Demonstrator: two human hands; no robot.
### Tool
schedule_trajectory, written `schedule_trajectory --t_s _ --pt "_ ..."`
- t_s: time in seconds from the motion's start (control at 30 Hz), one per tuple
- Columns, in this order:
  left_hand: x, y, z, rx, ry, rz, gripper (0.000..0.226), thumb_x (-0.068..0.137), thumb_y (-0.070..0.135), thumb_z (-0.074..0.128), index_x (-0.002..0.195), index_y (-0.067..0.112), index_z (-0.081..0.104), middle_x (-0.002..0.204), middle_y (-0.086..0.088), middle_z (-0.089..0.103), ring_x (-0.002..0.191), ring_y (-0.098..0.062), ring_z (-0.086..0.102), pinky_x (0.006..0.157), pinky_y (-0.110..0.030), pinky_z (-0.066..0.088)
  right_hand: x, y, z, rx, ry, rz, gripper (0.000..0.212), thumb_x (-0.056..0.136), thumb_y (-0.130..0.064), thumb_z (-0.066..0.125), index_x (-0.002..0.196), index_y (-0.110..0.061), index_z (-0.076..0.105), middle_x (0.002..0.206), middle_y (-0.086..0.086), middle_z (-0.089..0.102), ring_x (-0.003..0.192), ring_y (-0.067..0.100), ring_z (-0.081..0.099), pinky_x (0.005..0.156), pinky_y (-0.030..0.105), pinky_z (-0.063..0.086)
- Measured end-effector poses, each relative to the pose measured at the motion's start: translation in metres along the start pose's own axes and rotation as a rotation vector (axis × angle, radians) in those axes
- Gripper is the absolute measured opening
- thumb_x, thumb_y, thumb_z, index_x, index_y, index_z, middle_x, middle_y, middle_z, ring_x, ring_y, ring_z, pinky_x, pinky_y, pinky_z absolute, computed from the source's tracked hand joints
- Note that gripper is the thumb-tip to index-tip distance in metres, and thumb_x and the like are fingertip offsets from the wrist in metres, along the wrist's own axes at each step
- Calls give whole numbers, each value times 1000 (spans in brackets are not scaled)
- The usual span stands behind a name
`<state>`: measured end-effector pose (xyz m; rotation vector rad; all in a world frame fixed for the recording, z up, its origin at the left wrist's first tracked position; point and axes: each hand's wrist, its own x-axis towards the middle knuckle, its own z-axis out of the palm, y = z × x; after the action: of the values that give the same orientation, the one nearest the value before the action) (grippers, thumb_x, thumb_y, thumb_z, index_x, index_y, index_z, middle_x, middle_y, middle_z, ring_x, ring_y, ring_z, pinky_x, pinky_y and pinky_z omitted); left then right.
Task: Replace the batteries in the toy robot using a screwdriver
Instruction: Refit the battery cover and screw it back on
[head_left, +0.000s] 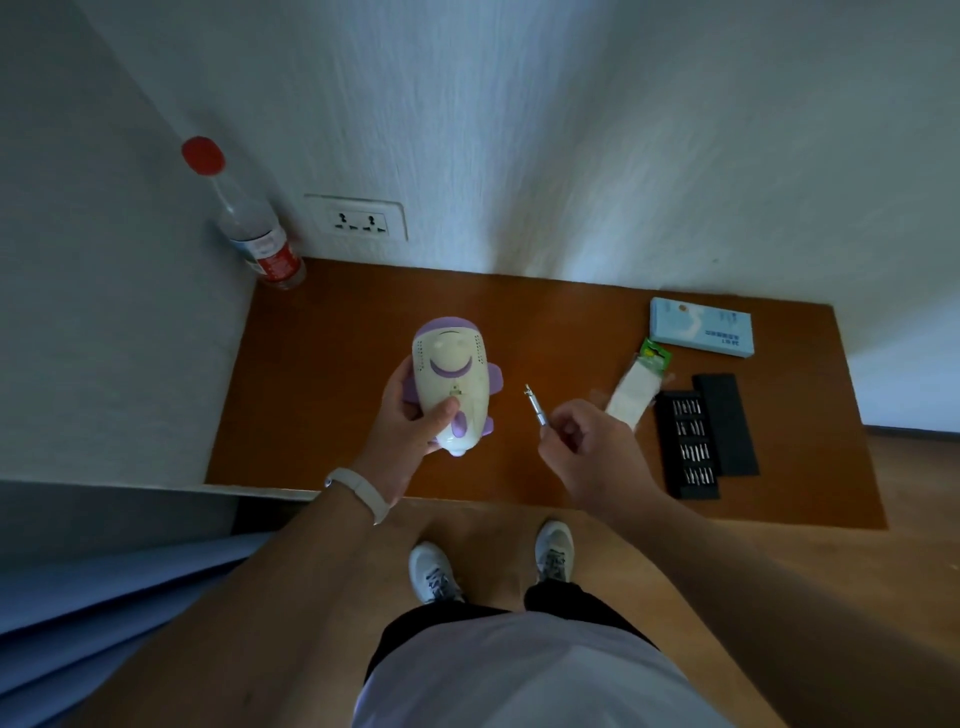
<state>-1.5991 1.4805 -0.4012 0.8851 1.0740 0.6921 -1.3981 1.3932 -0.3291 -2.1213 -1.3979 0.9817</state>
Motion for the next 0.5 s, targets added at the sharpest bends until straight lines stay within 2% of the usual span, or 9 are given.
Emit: schedule_trajectory --t_s 0.13,0.3,0.4,0.5 --pt "-2 3 1 41 -10 23 76 80 27 74 147 30 39 139 2 56 130 -26 53 94 -47 57 2 -5 -1 41 19 -26 10 92 -26 61 82 -27 59 70 -3 61 61 17 56 54 28 43" --pt "-2 3 -2 44 8 27 64 88 16 70 143 32 41 138 1 56 129 -27 53 90 -37 59 3 -8 -4 84 36 -48 10 91 -24 61 82 -24 59 70 -1 61 61 20 57 54 30 42" --pt "-2 2 -5 57 2 16 64 89 16 69 144 31 40 138 2 57 128 -26 54 93 -40 58 4 -10 -5 94 30 -50 10 92 -23 61 82 -25 59 70 -2 61 58 12 52 54 29 42" --pt "-2 4 -7 67 -8 -16 72 85 25 73 148 30 37 138 5 58 128 -23 55 97 -45 56 4 -10 -5 91 24 -50 10 92 -23 61 82 -25 59 70 -1 61 58 10 51 54 28 42"
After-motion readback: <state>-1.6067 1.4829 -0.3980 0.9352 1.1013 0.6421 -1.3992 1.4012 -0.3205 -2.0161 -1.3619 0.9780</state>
